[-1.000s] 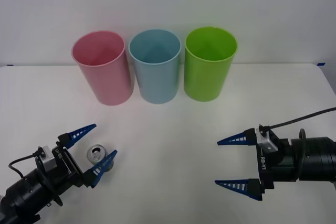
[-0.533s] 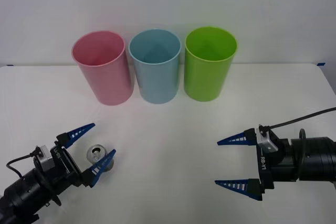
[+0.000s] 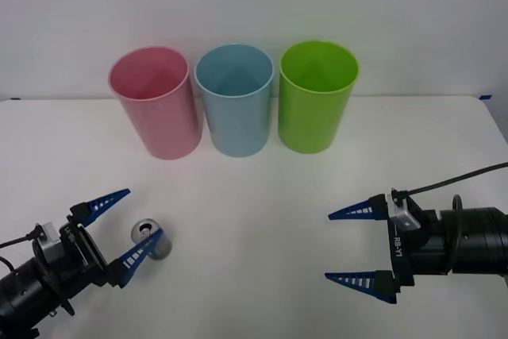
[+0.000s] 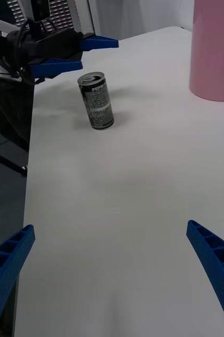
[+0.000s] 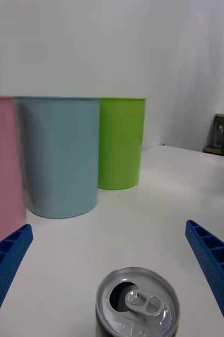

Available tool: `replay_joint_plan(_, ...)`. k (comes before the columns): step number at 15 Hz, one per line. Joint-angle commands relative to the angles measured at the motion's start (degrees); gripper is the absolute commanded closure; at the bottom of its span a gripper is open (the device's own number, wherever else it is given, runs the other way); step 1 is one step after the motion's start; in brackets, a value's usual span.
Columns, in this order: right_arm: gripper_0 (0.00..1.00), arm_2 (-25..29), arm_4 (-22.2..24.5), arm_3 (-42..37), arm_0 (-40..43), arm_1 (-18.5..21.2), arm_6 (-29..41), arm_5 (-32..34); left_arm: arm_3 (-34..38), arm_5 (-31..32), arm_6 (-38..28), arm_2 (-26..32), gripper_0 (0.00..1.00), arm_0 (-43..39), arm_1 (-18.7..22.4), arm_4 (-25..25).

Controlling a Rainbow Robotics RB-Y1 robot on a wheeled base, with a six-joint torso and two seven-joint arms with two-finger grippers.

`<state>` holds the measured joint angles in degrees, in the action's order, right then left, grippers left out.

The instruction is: Put cans in the blue bin and PET bottles in the pink bin and trash in the green bin.

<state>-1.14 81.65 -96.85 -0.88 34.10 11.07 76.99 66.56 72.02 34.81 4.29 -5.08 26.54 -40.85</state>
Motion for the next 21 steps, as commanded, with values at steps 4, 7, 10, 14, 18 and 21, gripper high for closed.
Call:
replay_joint_plan(4,0.00,0.0,0.0,0.0,0.0,0.0,0.0,0.0,2.2,0.1,-2.3,0.2,0.00,-2.5,2.4,0.9)
replay_joint_plan(7,0.00,0.0,0.0,0.0,0.0,0.0,0.0,0.0,2.3,0.9,-2.7,0.5,0.00,-3.1,3.1,0.9)
replay_joint_plan(10,0.00,0.0,0.0,0.0,0.0,0.0,0.0,0.0,2.4,1.4,-2.9,0.9,0.00,-3.6,3.4,0.9)
replay_joint_plan(14,0.00,0.0,0.0,0.0,0.0,0.0,0.0,0.0,2.3,1.5,-2.9,1.5,0.00,-4.1,4.2,0.2)
replay_joint_plan(18,0.00,0.0,0.0,0.0,0.0,0.0,0.0,0.0,2.3,1.5,-3.1,1.8,0.00,-4.2,4.8,-0.6)
replay_joint_plan(21,0.00,0.0,0.0,0.0,0.0,0.0,0.0,0.0,2.3,1.5,-3.6,1.9,0.00,-4.4,5.4,-1.7)
